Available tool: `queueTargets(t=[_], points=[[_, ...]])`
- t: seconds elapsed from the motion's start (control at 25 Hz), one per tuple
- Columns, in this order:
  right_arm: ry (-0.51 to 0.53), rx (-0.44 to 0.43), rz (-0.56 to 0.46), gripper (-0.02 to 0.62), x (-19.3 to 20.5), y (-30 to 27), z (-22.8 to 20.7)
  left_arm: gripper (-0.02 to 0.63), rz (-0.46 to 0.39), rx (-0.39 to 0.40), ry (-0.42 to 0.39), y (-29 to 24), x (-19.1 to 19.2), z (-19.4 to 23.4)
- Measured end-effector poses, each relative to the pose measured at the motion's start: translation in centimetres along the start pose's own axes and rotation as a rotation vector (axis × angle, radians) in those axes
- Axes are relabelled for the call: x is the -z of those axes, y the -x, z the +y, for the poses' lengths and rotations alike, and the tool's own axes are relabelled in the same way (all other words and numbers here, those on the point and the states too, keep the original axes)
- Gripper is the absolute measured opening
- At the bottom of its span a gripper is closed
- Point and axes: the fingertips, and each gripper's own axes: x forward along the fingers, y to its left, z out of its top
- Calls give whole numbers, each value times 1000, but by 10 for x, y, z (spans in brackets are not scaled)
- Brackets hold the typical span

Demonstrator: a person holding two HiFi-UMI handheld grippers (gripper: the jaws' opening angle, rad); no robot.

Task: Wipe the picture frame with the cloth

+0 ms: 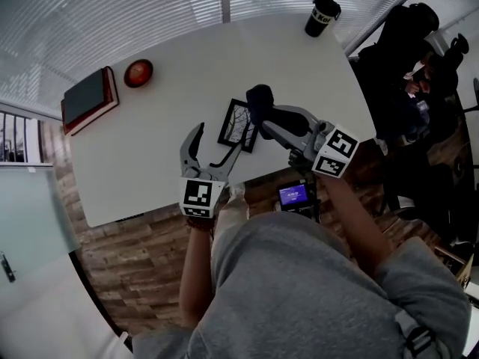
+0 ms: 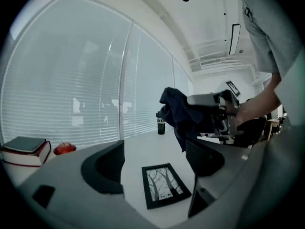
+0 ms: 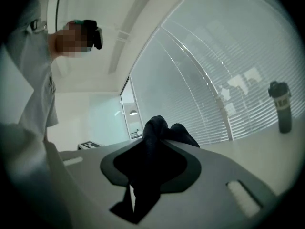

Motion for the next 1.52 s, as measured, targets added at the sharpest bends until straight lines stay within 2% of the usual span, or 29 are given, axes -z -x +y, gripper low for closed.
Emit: queueTargets(t=[0.24,0.48,0.76,1.12,1.52], points=[[227,125,-21,110,-19,40,3,342,-140,-115,-34,6,-56,-31],[273,174,-65,112,-31,83,3,255,-214,-195,-62,4,-87,-66],[305,142,-69,110,-31,122,15,239,-254,-315,-81,11,-99,-97],[317,79,-36,117,-21,152,36,149,-313,-404,-86,27,-105,-138],[336,63,-30,114,3,177,57,80,-273,-472,-87,47,-89,-173]])
